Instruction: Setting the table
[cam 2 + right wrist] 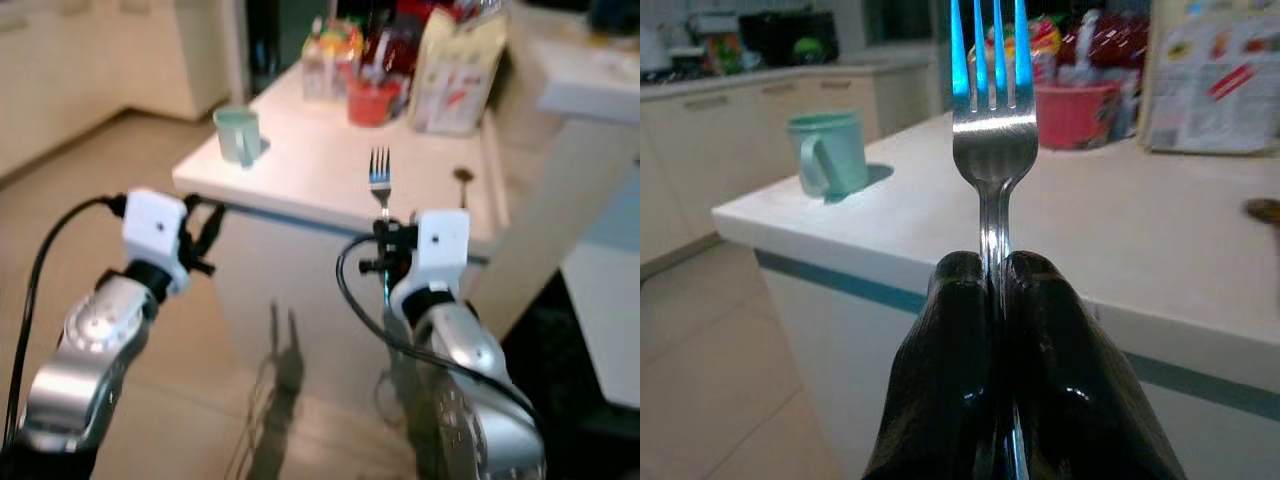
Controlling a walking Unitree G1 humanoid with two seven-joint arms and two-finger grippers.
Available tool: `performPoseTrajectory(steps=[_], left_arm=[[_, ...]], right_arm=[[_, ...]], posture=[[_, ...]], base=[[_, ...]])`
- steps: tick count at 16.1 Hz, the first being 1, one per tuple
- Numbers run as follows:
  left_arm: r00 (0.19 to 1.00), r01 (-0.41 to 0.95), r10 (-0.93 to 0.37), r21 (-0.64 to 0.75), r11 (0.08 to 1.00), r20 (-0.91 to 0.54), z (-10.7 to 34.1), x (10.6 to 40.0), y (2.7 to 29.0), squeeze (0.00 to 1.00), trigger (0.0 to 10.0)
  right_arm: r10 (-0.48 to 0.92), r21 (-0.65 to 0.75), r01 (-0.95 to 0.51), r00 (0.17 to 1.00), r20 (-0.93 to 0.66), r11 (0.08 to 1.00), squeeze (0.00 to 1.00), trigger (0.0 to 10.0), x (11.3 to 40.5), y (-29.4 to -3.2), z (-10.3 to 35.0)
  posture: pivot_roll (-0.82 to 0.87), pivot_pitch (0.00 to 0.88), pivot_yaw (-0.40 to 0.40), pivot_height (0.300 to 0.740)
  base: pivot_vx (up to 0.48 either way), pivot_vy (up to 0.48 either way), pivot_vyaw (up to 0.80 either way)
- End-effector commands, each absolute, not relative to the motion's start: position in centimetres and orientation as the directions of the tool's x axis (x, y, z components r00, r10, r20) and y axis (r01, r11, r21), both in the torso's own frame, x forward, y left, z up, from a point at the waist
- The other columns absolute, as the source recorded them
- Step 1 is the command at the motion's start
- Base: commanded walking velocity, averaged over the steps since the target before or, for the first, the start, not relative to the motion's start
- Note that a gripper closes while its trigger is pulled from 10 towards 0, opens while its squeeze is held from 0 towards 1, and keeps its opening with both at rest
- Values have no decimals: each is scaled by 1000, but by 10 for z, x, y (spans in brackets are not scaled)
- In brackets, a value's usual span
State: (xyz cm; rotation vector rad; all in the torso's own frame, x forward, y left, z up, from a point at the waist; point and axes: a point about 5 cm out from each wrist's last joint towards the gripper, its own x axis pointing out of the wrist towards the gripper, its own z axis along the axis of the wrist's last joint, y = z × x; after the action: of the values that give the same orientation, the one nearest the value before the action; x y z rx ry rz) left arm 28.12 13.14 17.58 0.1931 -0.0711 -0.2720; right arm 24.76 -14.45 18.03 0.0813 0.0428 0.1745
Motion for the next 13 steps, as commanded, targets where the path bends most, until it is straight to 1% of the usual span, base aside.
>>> performPoseTrajectory(steps=[1, 3, 6, 10, 13], left_arm=[[961, 254, -270, 200, 946, 59, 178, 285, 127, 0, 10000], [963, 246, -262, 199, 949, 62, 179, 290, 123, 0, 10000], [965, 237, -255, 202, 950, 67, 179, 293, 123, 0, 10000], [973, 204, -221, 196, 959, 69, 178, 296, 127, 0, 10000], [974, 196, -214, 199, 960, 75, 180, 297, 126, 0, 10000]], right_arm=[[136, 84, -133, 990, -41, 988, 0, 10000, 249, -151, 177], [122, 89, -117, 991, -52, 989, 0, 10000, 254, -154, 173], [115, 86, -110, 991, -64, 990, 0, 10000, 258, -152, 169], [87, 61, -83, 994, -70, 995, 0, 10000, 260, -158, 166], [65, 43, -62, 996, -61, 997, 0, 10000, 264, -164, 168]], posture=[[-36, 0, 14, 740], [-24, 0, 10, 740], [-25, 0, 5, 740], [-26, 0, 5, 740], [-27, 0, 4, 740]], base=[[0, -266, 0], [0, -274, 0], [0, -275, -477], [0, -289, 0], [0, -364, 0]])
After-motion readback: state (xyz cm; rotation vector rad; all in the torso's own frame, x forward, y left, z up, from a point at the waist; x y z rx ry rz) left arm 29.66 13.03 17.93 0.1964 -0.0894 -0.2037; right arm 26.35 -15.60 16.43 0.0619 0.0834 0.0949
